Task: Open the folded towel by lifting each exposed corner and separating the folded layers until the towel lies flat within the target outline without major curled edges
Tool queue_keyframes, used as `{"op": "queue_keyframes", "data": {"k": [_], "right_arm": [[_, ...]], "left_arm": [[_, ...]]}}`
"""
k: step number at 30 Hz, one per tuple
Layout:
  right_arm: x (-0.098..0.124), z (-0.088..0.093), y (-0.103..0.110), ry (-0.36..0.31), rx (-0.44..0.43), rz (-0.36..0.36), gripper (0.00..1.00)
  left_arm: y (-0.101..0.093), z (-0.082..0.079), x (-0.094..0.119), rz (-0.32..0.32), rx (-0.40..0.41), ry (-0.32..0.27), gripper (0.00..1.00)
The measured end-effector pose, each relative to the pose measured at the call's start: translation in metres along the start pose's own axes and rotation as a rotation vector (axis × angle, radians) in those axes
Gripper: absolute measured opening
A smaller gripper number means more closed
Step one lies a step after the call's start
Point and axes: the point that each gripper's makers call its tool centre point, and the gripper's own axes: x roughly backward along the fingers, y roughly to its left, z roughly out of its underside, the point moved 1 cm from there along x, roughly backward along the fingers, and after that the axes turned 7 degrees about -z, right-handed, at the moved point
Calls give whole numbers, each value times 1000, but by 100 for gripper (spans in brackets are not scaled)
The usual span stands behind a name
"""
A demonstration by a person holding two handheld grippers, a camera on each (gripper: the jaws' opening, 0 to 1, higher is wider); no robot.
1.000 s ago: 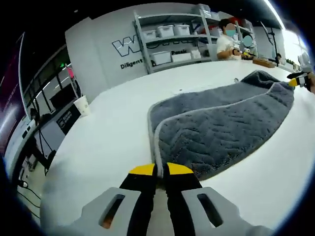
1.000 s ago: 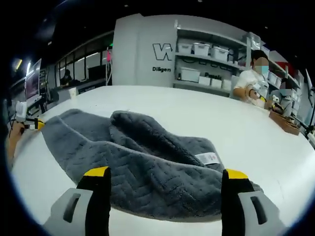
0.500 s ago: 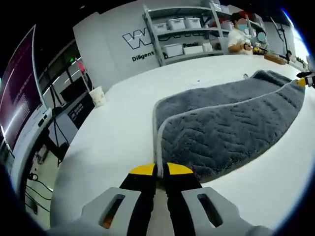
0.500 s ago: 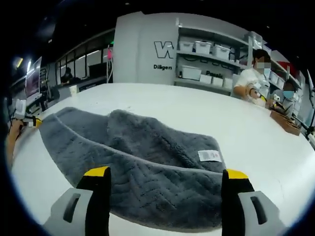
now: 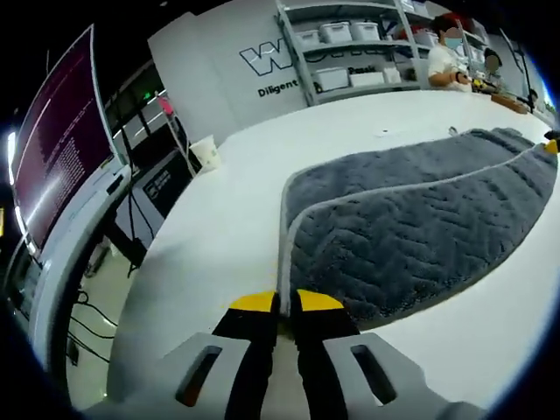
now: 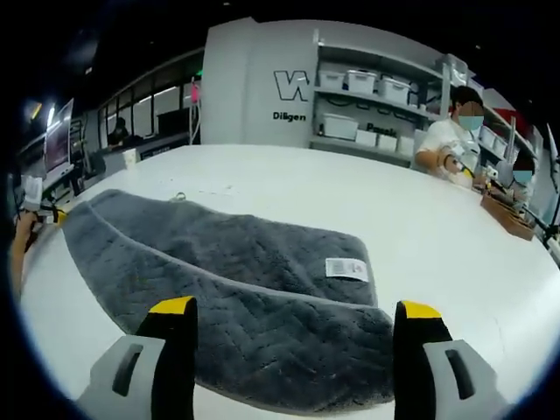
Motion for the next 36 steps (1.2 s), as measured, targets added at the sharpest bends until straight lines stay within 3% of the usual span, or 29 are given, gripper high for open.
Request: {"op": "queue_keyframes", "data": {"k": [6, 10, 12, 15, 17, 20, 21, 23, 24, 27, 29, 36], "right_arm": [[-2, 1, 1, 9, 1, -4, 93], [-2, 1, 0, 9, 3, -6, 93], [-1, 0, 0, 7, 3, -5, 93], [-1, 0, 1, 7, 5, -7, 93], [-1, 0, 2, 8, 6, -9, 93], [-2, 0, 3, 11, 9, -11, 93], [-2, 0, 3, 11, 9, -12, 93], [-3, 1, 4, 15, 10, -13, 93], [-3, 1, 4, 16, 10, -13, 93], [-4, 2, 3, 21, 5, -13, 92], [-4, 2, 3, 20, 3, -15, 92], [-7, 3, 5, 21, 0, -24, 92]], "left_arm": [[12, 5, 0, -48, -8, 21, 9], [19, 1, 3, -76, 25, 1, 20], [27, -9, 7, -112, 48, -56, 28], [30, -24, 14, -98, 113, -141, 34], [29, -35, 19, -67, 147, -204, 39], [13, -52, 25, 52, 200, -292, 47], [7, -55, 25, 82, 207, -301, 51], [-17, -57, 24, 219, 240, -292, 61], [-21, -58, 24, 238, 245, -291, 66], [-48, -57, 25, 382, 232, -264, 81], [-60, -55, 28, 427, 179, -246, 84], [-79, -59, 33, 472, 161, -239, 99]]}}
